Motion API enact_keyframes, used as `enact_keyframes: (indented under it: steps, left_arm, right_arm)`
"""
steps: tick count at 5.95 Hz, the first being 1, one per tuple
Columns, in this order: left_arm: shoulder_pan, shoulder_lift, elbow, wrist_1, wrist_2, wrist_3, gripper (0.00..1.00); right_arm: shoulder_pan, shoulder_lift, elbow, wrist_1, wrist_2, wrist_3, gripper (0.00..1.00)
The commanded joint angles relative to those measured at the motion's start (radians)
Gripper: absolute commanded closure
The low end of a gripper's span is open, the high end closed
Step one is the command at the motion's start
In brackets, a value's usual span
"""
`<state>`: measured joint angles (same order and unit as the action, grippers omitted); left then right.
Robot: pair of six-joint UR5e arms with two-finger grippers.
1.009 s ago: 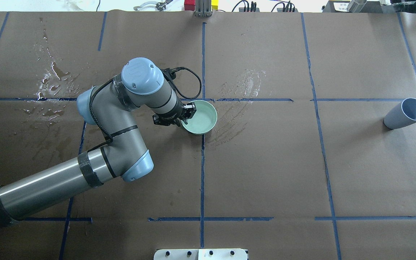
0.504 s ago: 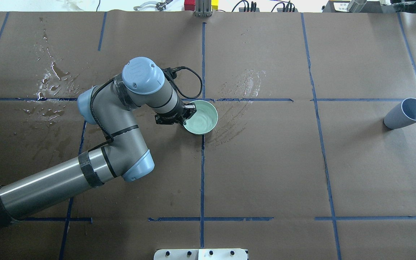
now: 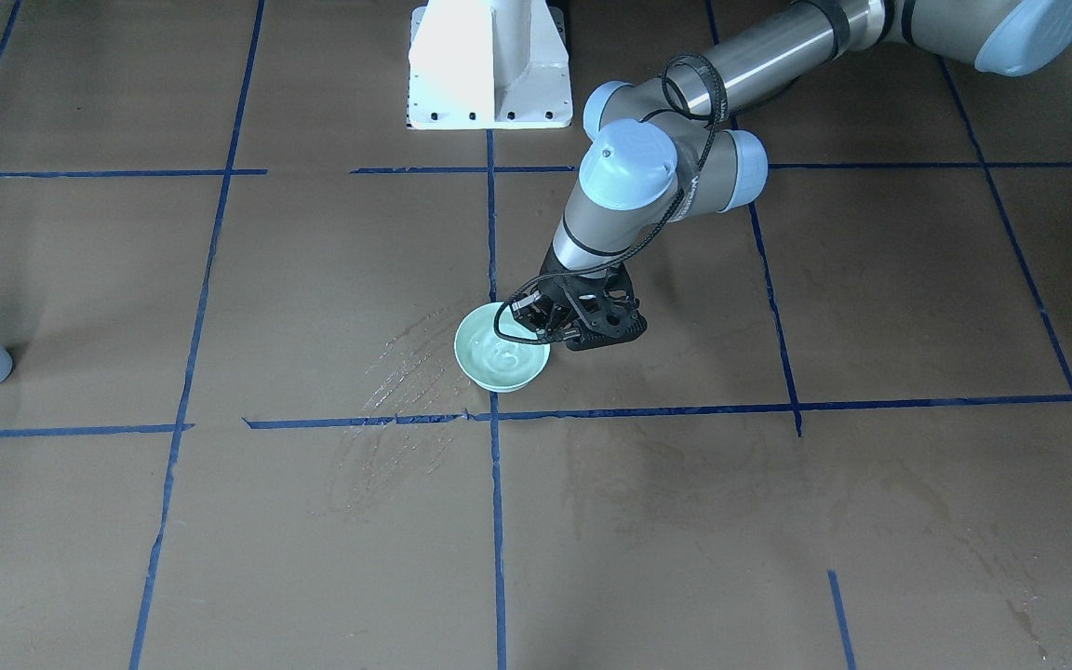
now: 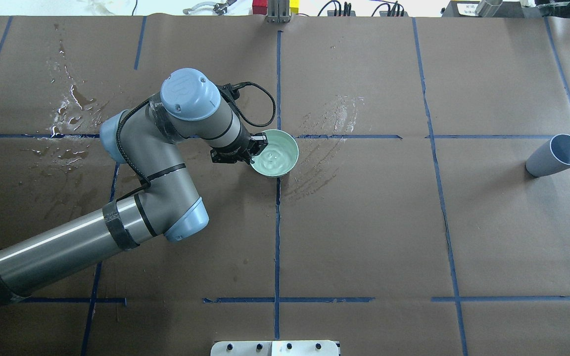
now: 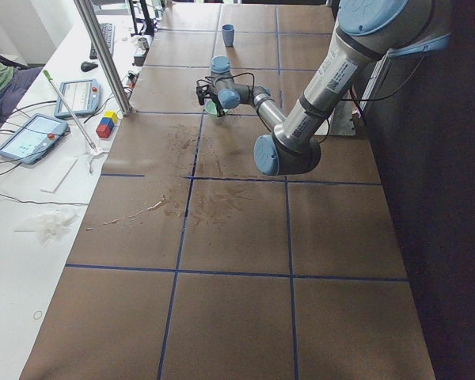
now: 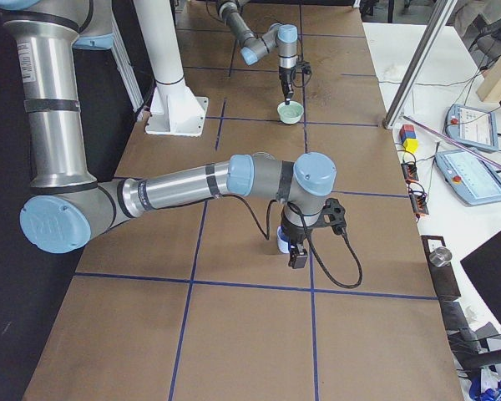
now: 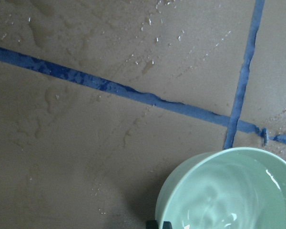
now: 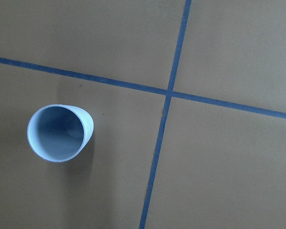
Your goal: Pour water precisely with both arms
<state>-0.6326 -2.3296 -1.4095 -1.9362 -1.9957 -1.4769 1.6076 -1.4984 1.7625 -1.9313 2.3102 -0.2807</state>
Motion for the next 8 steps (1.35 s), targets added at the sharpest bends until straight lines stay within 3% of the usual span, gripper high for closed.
enact_keyframes:
  steps: [1, 3, 8]
  left_arm:
    - [-0.08, 0.033, -0.037, 0.0, -0.116, 0.01, 1.0]
    - [-0.184, 0.167, -0.138, 0.003, -0.21, 0.172, 1.0]
    - [-0.533, 0.494, -0.14, 0.0, -0.493, 0.804, 1.0]
  right_arm:
    - [0.0, -0.014, 0.0, 0.023, 0.0, 0.002, 0.0]
    - [-0.001, -0.054, -0.02, 0.084, 0.0, 0.0, 0.0]
    - [-0.002, -0.105, -0.025, 0.084, -0.003, -0.032, 0.0]
